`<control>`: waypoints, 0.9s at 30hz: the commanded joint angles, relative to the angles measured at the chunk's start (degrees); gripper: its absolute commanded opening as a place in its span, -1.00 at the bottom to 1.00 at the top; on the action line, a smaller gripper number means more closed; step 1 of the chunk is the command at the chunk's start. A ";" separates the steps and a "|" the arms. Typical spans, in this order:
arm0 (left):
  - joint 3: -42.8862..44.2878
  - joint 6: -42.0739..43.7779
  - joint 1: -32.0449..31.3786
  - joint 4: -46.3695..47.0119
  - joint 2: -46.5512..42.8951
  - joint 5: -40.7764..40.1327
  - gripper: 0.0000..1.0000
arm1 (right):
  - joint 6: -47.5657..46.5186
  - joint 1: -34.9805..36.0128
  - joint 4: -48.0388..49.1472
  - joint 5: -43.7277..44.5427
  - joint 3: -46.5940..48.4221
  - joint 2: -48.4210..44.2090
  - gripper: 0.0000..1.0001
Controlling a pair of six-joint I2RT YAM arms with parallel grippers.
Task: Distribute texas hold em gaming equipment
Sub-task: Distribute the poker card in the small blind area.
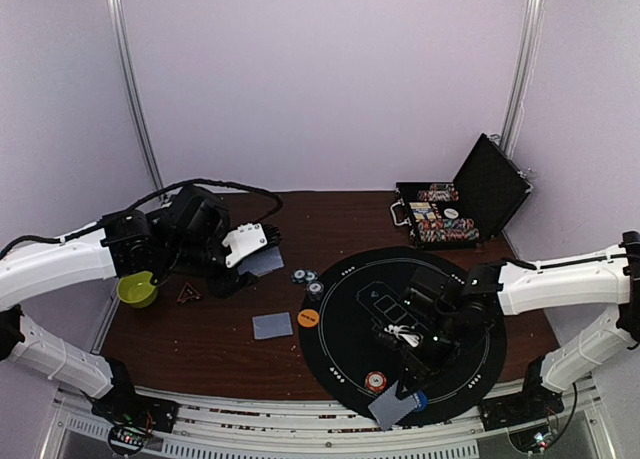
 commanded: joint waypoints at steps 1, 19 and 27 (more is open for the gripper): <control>0.48 0.73 0.06 2.33 -0.99 -0.13 0.22 | -4.59 0.47 -4.53 0.61 1.87 2.22 -1.00; 0.42 0.73 0.06 2.10 -1.39 -0.42 0.22 | 3.08 0.75 8.47 -1.06 -0.60 5.84 -1.00; 0.57 0.90 0.03 2.19 -1.18 -0.34 0.22 | 12.36 0.73 16.91 -0.56 -7.76 2.36 -1.00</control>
